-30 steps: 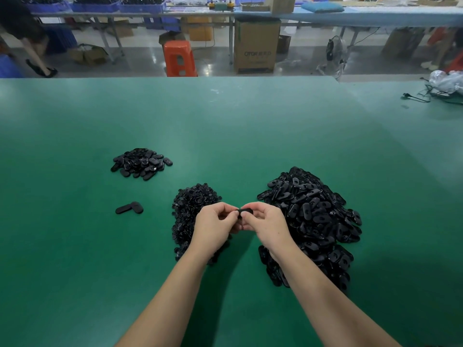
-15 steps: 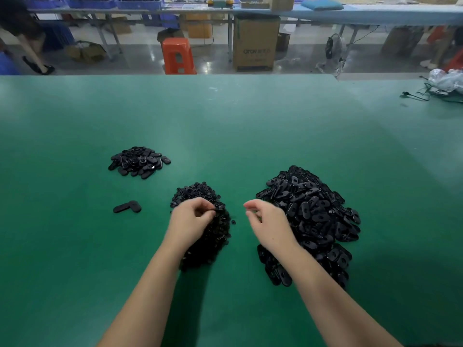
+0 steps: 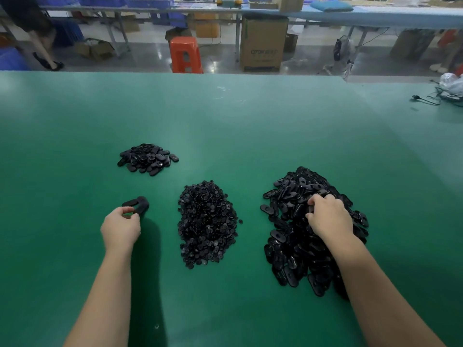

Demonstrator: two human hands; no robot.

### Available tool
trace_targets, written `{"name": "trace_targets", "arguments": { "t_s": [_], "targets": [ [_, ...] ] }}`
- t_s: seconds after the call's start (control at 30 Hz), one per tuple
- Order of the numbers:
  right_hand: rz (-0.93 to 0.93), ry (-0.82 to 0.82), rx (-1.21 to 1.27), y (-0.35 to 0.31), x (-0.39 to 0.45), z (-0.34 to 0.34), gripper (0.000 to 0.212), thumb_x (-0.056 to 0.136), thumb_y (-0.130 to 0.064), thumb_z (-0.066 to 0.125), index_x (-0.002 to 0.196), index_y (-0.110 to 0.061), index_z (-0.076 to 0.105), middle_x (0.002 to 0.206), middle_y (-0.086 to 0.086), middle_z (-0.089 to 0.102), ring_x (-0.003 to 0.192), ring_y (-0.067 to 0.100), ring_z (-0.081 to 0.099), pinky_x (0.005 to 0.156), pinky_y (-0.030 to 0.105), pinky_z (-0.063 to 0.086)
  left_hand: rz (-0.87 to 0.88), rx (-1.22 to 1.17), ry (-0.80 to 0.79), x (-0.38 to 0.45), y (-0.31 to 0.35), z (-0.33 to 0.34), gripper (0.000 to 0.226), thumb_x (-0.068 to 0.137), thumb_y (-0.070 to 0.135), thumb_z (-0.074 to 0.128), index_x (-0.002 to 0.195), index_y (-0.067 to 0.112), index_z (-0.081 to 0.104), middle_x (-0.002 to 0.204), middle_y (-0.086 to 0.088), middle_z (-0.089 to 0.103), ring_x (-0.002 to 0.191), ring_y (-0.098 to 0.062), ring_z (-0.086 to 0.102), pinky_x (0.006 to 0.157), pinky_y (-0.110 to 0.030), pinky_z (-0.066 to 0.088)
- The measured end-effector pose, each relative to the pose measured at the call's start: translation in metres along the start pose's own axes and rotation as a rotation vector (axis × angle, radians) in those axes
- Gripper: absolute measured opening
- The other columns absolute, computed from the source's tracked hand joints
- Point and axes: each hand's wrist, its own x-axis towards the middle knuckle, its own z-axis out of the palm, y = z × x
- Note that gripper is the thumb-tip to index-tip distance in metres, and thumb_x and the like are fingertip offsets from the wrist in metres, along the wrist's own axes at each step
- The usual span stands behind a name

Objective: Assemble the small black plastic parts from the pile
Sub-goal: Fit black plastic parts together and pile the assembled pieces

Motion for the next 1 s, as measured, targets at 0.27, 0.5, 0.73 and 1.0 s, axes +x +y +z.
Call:
{"name": "trace_targets", "arguments": {
  "t_s": [0.27, 0.5, 0.73, 1.0],
  "targets": [
    [0.028, 0.049, 0.104, 0.004, 0.001, 0.005, 0.023, 0.093, -0.02, 0.068, 0.112, -0.023, 0.056, 0.103, 0.003, 0.045, 0.087, 0.025, 0.05, 0.068, 0.034, 0.042, 0.236, 0.096, 0.116, -0.034, 0.013, 0.018, 0.029, 0.096, 0.011, 0.054, 0.122, 0.012, 0.065, 0.125, -0.011, 0.05, 0.072, -0.026, 0.056, 0.071, -0.036, 0.044],
    [0.02, 0.127, 0.186, 0.008, -0.001, 0.005, 0.014, 0.094, -0.017, 0.068, 0.101, -0.019, 0.056, 0.096, 0.003, 0.056, 0.078, 0.025, 0.051, 0.066, 0.034, 0.039, 0.505, 0.136, -0.037, -0.068, 0.041, 0.048, 0.022, 0.097, 0.016, 0.058, 0.116, 0.016, 0.07, 0.113, -0.001, 0.063, 0.073, -0.009, 0.055, 0.068, -0.027, 0.042],
    [-0.049, 0.122, 0.533, -0.01, -0.008, -0.013, 0.02, 0.096, -0.016, 0.066, 0.115, -0.017, 0.071, 0.09, -0.002, 0.067, 0.081, 0.013, 0.066, 0.07, 0.021, 0.048, 0.654, 0.43, -0.271, -0.093, 0.06, 0.08, 0.025, 0.098, 0.04, 0.058, 0.121, 0.03, 0.065, 0.109, 0.009, 0.054, 0.075, -0.012, 0.058, 0.057, -0.027, 0.04],
    [0.032, -0.198, 1.168, -0.041, -0.034, 0.003, 0.018, 0.097, -0.002, 0.061, 0.111, -0.006, 0.072, 0.088, 0.011, 0.072, 0.072, 0.016, 0.074, 0.071, 0.021, 0.06, 0.596, 0.522, -0.245, -0.093, 0.066, 0.093, 0.025, 0.099, 0.036, 0.058, 0.118, 0.023, 0.069, 0.115, 0.002, 0.057, 0.082, -0.018, 0.06, 0.064, -0.028, 0.041]
  ]
}}
